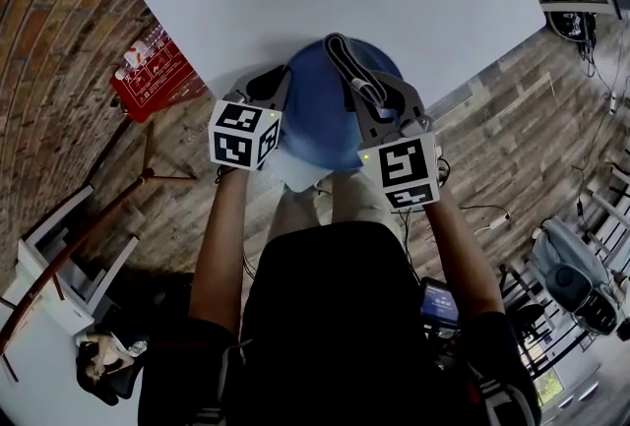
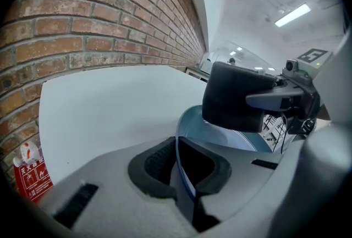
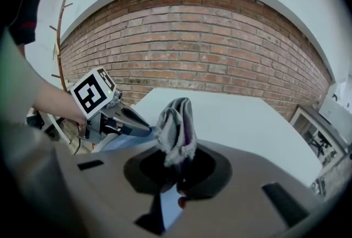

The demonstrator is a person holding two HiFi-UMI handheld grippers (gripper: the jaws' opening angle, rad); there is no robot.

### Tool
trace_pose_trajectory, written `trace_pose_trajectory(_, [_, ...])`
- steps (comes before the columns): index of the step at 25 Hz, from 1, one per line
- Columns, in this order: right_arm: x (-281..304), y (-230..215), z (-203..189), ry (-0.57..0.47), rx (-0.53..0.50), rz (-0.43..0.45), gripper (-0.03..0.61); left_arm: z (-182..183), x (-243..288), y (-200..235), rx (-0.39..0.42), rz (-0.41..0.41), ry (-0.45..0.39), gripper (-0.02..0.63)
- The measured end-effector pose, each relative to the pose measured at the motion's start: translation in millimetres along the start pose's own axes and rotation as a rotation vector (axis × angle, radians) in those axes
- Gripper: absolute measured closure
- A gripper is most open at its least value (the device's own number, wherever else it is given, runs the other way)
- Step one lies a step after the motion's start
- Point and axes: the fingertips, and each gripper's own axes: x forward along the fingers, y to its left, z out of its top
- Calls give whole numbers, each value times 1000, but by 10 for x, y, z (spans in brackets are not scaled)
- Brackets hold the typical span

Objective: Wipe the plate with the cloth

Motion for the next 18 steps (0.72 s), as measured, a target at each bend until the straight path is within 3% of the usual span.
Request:
trace_pose_trajectory(9, [242, 207, -248, 122, -16, 83, 528, -4, 4, 13, -7, 8, -3, 581])
trace_pose_trajectory(18, [376, 357, -359, 157, 26, 139, 528, -7, 3, -5, -11, 13, -5, 581])
